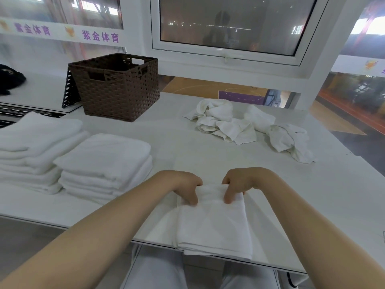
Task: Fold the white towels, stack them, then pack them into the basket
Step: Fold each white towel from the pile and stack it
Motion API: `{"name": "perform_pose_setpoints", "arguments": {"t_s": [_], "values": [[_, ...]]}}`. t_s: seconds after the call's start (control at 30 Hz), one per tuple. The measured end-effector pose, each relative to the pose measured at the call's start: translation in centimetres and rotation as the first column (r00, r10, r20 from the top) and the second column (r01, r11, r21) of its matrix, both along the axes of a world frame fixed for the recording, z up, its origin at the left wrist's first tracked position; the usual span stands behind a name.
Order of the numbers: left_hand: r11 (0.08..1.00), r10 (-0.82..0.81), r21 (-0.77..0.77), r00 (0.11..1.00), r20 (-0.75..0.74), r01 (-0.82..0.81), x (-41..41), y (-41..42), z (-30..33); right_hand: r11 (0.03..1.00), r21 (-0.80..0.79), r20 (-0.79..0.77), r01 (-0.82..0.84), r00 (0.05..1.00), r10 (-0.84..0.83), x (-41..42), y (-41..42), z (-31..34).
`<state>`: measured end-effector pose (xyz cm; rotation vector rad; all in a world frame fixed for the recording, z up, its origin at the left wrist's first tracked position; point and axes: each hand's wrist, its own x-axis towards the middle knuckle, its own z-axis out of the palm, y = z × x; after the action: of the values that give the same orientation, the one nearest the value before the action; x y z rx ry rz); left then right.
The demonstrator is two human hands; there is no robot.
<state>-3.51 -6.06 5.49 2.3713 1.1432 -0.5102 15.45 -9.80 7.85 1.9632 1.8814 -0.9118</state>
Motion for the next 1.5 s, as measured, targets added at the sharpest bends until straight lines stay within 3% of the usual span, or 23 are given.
{"name": "perform_pose_setpoints", "arguments": {"t_s": [0.3,0.5,0.6,0.7,0.8,0.87,0.93,1.0,1.07,1.13,1.3,1.4,1.5], "values": [[0.995,0.039,0.085,0.991,0.131,-0.05,-1.4,-0.5,-1.9,0.98,0.196,-0.127,0.043,0.992,-0.019,-0.5,-0.1,0.8],[0.915,0.018,0.371,0.937,0.348,-0.156,-4.4,2.2,3.2,0.832,0.552,-0.186,0.047,0.98,0.068,-2.4,0.7,4.8],[0.781,0.015,0.549,0.887,0.461,-0.298,-6.9,3.2,7.4,0.623,0.779,-0.153,0.07,0.985,0.081,-5.3,0.6,7.9],[0.47,-0.106,0.768,0.836,0.538,-0.435,-10.6,3.5,10.9,0.306,0.945,-0.162,0.113,0.977,0.139,-9.8,0.7,10.3],[0.134,-0.32,0.883,0.824,0.468,-0.449,-15.9,3.3,11.7,-0.046,0.991,-0.111,0.129,0.951,0.289,-15.0,1.5,10.4],[0.048,-0.339,0.893,0.834,0.436,-0.448,-19.9,3.4,10.0,-0.162,0.983,-0.013,0.084,0.918,0.397,-18.6,2.1,8.8],[0.107,-0.257,0.911,0.874,0.412,-0.398,-23.6,3.6,6.2,-0.115,0.993,0.037,0.02,0.879,0.475,-21.4,2.8,5.2],[0.211,-0.159,0.92,0.917,0.367,-0.331,-26.7,3.7,1.5,0.079,0.994,0.024,-0.076,0.856,0.516,-23.5,3.6,0.5],[0.323,-0.052,0.866,0.906,0.419,-0.382,-28.5,3.2,-2.1,0.279,0.95,-0.038,-0.141,0.833,0.552,-24.9,3.3,-3.0],[0.343,0.012,0.799,0.853,0.522,-0.494,-29.1,3.0,-3.4,0.372,0.921,-0.12,-0.119,0.821,0.559,-25.3,2.9,-3.9],[0.384,-0.037,0.784,0.84,0.541,-0.488,-28.7,3.9,-2.4,0.483,0.862,-0.123,-0.153,0.862,0.491,-24.2,3.4,-2.2],[0.405,-0.012,0.785,0.856,0.517,-0.468,-29.0,3.9,-2.3,0.497,0.846,-0.098,-0.191,0.861,0.498,-24.0,3.2,-2.0],[0.462,0.071,0.814,0.93,0.362,-0.352,-29.5,4.0,-1.7,0.485,0.853,-0.108,-0.194,0.843,0.527,-23.5,3.4,-2.3]]}}
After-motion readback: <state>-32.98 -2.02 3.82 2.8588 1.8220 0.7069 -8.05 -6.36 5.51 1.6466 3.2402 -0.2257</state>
